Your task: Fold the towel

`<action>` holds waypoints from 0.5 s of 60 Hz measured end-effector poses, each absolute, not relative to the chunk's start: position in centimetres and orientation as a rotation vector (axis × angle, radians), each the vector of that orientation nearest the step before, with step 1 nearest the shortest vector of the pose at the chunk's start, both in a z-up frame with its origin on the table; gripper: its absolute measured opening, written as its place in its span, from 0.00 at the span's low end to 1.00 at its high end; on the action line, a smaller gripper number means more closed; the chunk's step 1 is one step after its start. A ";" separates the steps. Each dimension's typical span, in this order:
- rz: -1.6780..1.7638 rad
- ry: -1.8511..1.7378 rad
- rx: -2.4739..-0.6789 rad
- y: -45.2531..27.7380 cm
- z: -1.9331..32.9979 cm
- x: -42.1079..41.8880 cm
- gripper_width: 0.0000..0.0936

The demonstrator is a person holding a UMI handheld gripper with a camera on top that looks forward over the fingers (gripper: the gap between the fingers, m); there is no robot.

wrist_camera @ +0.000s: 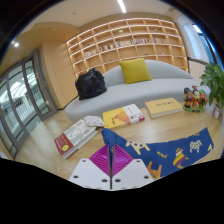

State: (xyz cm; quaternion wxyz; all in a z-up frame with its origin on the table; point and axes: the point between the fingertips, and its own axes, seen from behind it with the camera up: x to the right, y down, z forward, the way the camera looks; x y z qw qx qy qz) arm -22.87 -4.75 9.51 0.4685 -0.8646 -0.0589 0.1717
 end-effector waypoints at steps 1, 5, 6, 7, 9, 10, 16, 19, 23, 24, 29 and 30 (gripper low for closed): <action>0.449 -0.140 -2.109 -4.8 10.4 -22.9 0.01; 0.525 -0.112 -2.062 -4.7 14.0 -22.1 0.01; 0.533 -0.109 -2.051 -4.6 14.8 -21.7 0.01; 0.538 -0.106 -2.041 -4.5 15.6 -21.2 0.01; 0.549 -0.092 -2.020 -4.0 16.8 -19.9 0.01; 0.545 -0.082 -2.015 -3.8 17.5 -19.6 0.01; 0.506 -0.045 -1.994 -2.0 19.0 -14.3 0.02; 0.447 -0.018 -1.994 -0.8 18.7 -10.6 0.02; 0.378 0.015 -2.012 0.2 17.7 -6.2 0.02; 0.362 0.023 -2.017 0.4 17.4 -5.2 0.02; 0.271 0.039 -2.046 1.4 14.4 0.7 0.02; 0.250 0.044 -2.054 1.5 13.9 1.5 0.02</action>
